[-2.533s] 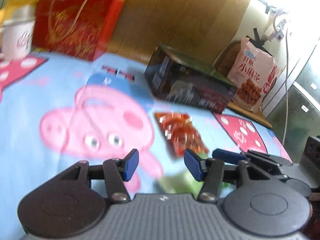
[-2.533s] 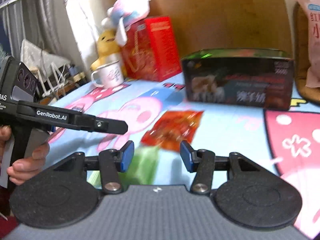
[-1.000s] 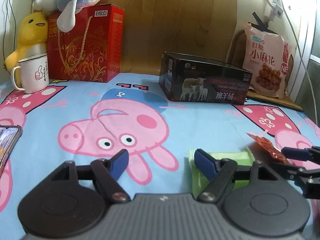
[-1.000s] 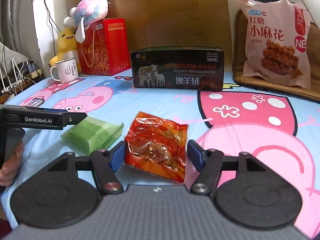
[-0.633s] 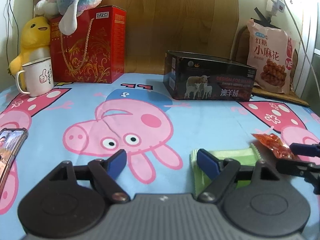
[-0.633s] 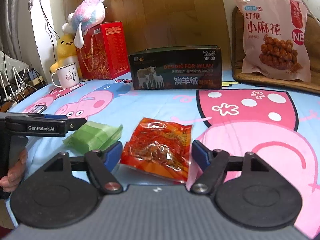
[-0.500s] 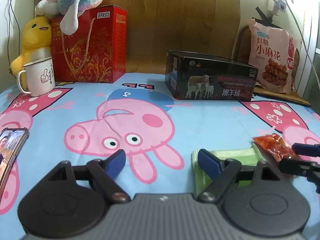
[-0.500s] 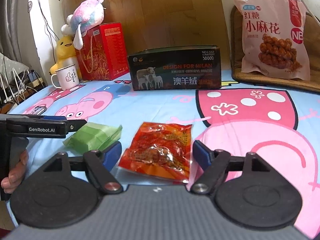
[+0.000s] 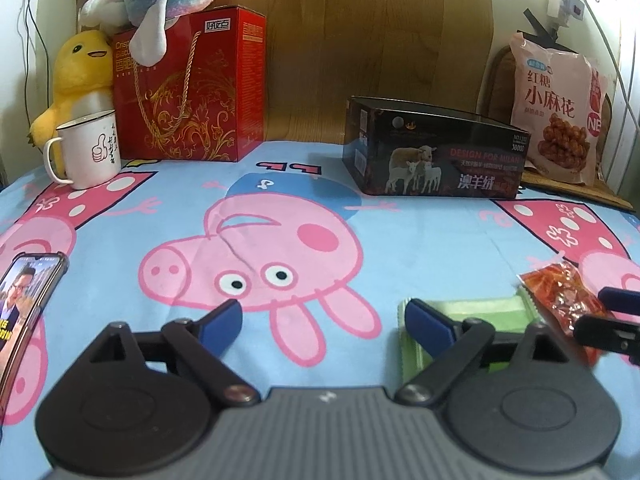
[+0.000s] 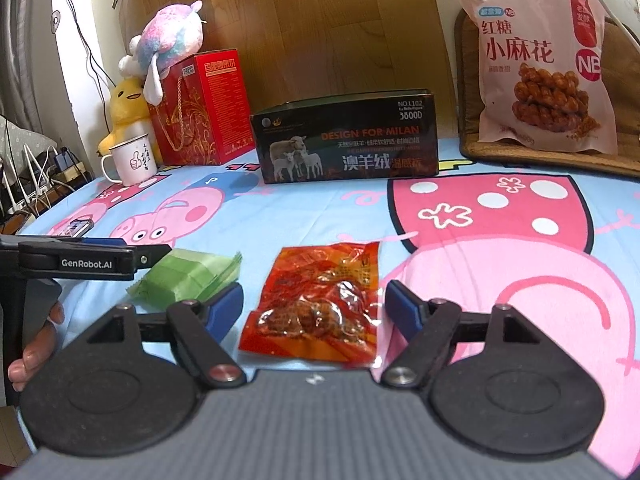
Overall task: Organize snacks
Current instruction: 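Move the right tool to the orange spicy-strip packet and grasp it, then carry the orange packet into the black tin and open the right tool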
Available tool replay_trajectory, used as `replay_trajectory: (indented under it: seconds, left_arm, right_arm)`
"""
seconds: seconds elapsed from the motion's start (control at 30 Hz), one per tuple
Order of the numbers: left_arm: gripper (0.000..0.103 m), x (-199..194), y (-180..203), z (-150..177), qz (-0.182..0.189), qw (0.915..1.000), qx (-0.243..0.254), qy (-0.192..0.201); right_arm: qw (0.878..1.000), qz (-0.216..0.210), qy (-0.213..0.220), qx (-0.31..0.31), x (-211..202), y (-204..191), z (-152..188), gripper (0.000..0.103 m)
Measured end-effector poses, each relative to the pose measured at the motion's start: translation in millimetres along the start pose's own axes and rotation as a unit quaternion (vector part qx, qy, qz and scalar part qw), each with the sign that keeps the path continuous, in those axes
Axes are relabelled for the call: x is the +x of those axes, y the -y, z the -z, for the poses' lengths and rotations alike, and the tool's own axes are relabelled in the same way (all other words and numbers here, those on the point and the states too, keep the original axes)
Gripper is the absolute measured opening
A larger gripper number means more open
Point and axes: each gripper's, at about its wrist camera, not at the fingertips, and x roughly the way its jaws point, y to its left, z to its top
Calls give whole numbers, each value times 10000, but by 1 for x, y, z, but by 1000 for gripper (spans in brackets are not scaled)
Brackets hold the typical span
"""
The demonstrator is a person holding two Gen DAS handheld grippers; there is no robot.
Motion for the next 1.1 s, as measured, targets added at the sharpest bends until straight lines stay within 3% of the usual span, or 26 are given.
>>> replay_trajectory:
  seconds: [0.23, 0.3, 0.4, 0.47, 0.53, 0.57, 0.6, 0.7, 0.8, 0.87, 1.0, 1.03, 1.07, 1.1]
  left_arm:
    - [90, -1, -2, -1, 20, 10000, -73, 42]
    - [81, -5, -7, -1, 92, 9996, -243, 109]
    - [69, -9, -19, -4, 420, 9970, -636, 116]
    - [62, -17, -23, -5, 932, 9911, -949, 74]
    - [60, -28, -15, -7, 1403, 9853, -962, 145]
    - [57, -33, -7, -9, 1560, 9840, -844, 168]
    - [54, -35, 2, -11, 1677, 9830, -723, 166]
    - [54, -37, 26, -19, 2134, 9755, -540, 13]
    - [54, -32, 46, -28, 2497, 9670, -455, -222]
    - [54, -28, 59, -32, 2637, 9631, -394, -377]
    - [52, -9, 81, -43, 2928, 9519, -431, -793]
    - [48, -3, 86, -44, 2898, 9520, -401, -900]
    - [35, 6, 92, -44, 2801, 9536, -361, -1042]
    - [29, 13, 95, -42, 2735, 9540, -351, -1177]
  right_arm:
    - [9998, 10, -47, -169, -3, -6, 5, 84]
    - [9997, -1, -65, -216, -5, -8, 7, 84]
    - [9998, -36, -60, -197, -8, -7, 8, 84]
    - [9998, -43, -67, -200, -7, -6, 8, 84]
    - [9996, 13, -88, -271, -6, -9, 8, 83]
    - [9994, 87, -93, -327, -5, -12, 8, 78]
    - [9989, 247, -91, -398, -5, -16, 8, 64]
    - [9979, 452, -45, -465, -4, -18, 9, 55]
    - [9997, 117, 100, 204, -10, 6, 10, 47]
    - [9967, -177, 259, 748, -15, 24, 12, 35]
    - [9983, -27, 265, 527, -14, 16, 13, 33]
    - [9986, 15, 256, 455, -13, 12, 13, 33]
    - [9987, 23, 258, 443, -14, 12, 14, 33]
    - [9985, 4, 268, 478, -14, 14, 15, 33]
